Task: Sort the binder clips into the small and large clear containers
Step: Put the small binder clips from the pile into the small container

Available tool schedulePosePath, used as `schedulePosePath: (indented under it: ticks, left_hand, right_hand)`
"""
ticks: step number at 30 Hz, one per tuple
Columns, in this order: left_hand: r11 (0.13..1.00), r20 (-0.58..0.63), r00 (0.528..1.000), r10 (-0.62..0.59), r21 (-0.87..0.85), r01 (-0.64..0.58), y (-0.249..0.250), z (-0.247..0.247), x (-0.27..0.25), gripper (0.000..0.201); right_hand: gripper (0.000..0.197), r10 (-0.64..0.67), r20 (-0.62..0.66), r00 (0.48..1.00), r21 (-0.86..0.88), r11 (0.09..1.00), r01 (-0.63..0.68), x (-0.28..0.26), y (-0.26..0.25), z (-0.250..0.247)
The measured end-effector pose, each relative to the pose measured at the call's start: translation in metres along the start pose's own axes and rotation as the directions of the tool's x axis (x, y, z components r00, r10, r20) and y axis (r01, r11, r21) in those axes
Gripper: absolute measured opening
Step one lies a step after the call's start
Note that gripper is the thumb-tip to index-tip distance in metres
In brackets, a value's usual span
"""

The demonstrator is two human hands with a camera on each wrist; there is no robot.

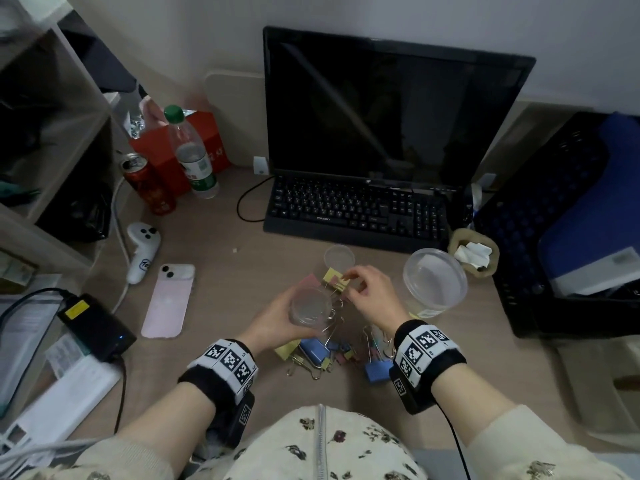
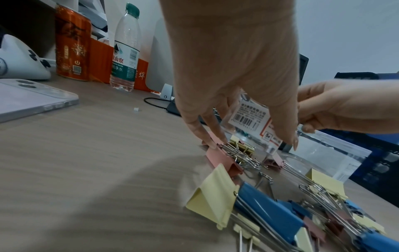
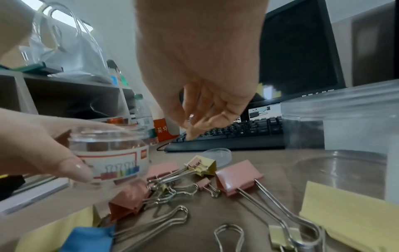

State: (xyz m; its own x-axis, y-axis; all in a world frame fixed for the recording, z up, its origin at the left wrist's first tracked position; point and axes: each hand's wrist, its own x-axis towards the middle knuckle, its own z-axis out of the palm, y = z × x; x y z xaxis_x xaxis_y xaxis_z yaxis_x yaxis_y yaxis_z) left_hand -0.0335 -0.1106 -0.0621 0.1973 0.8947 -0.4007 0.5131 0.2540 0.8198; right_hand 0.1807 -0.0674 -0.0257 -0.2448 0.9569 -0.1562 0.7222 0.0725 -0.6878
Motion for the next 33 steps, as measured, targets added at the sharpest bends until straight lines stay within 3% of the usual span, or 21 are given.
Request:
schedulePosePath:
  ticks: [6,12,20,33]
  left_hand:
    - [1.000,-0.009,1.000,-0.016,-0.010,0.016,-0.002,-0.007,0.006,0.089]
    - [1.000,-0.025,0.999,-0.027,-0.005,0.027,-0.002,-0.010,0.010,0.085]
    - [0.999,-0.026,0.999,-0.042,-0.017,0.042,0.001,-0.010,0.011,0.085]
    - [1.000,-0.042,0.999,-0.020,-0.003,0.019,0.004,-0.012,0.004,0.088]
  right_hand:
    - [0.045,0.055,0.096,0.994,-0.215,0.976,-0.033,0.026,0.015,0.022]
    - [0.044,0.024,0.144,0.989,-0.432,0.901,0.041,0.039,0.008,0.031]
    - [0.025,0.001,0.177,0.984,-0.445,0.892,0.079,0.041,0.013,0.030]
    - [0.024,0.046,0.137,0.989,-0.385,0.923,0.010,0.037,0.021,0.028]
